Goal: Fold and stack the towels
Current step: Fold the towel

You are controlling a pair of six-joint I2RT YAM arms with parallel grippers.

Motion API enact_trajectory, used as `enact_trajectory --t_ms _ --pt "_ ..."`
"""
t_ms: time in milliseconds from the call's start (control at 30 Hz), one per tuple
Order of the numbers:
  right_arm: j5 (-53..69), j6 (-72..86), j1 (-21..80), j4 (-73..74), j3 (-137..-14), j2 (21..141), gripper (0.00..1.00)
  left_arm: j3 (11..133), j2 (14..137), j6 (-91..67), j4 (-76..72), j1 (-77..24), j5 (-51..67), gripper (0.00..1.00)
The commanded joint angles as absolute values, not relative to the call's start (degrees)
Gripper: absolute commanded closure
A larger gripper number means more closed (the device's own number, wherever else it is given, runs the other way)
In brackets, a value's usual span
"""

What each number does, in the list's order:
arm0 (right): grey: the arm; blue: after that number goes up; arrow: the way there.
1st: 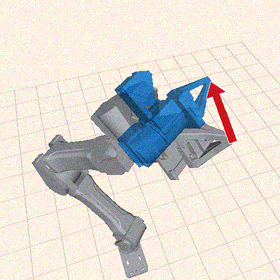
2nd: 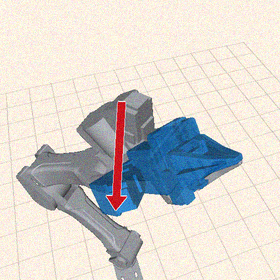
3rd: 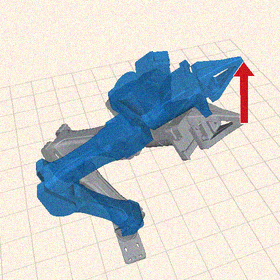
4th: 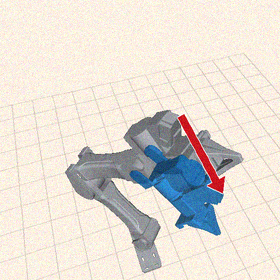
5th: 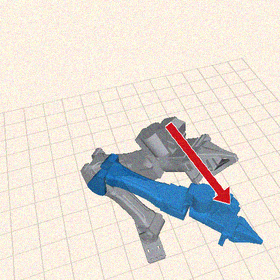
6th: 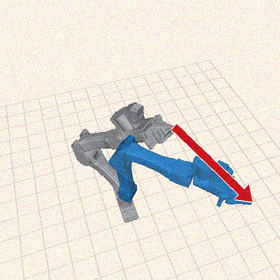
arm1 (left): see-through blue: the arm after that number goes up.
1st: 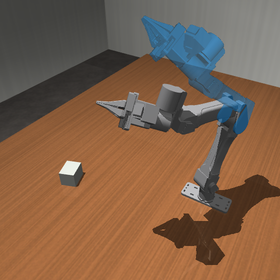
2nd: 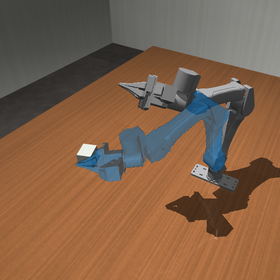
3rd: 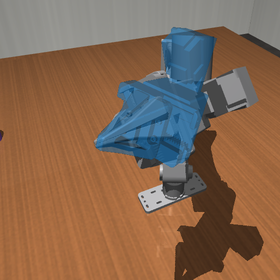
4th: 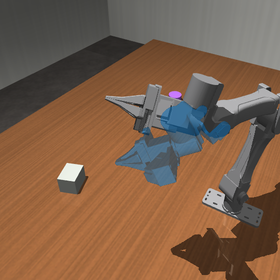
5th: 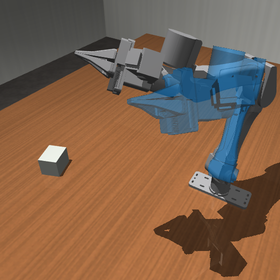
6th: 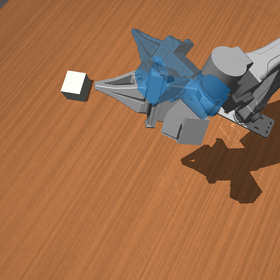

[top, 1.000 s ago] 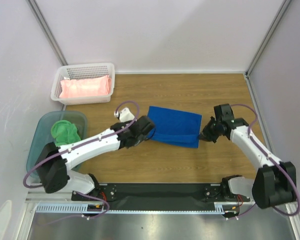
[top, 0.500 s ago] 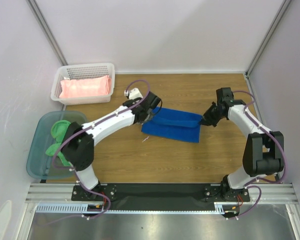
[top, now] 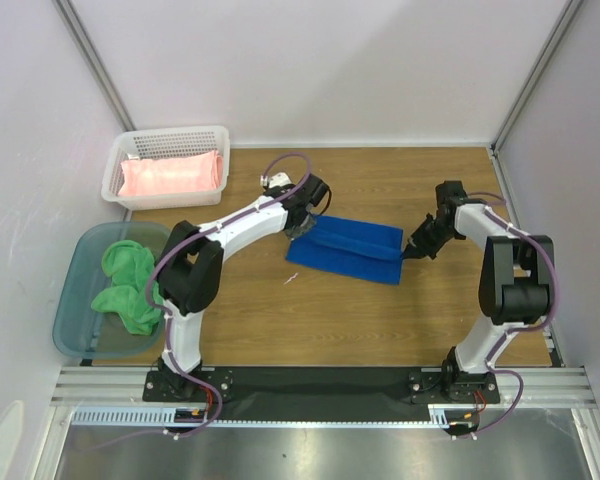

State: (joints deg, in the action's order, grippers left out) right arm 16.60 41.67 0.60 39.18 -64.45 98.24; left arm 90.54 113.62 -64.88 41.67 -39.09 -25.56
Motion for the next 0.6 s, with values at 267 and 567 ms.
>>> enact_trajectory --t_ms 267,567 --pt "17.1 38.7 0.4 39.4 -71.4 102.2 1.00 93.2 112.7 -67.6 48.2 -37.9 -28.5 1.00" --pt "17.1 38.1 0.4 40.7 -71.3 98.5 1.00 85.5 103.0 -72.6 49.8 -38.2 -30.1 1.00"
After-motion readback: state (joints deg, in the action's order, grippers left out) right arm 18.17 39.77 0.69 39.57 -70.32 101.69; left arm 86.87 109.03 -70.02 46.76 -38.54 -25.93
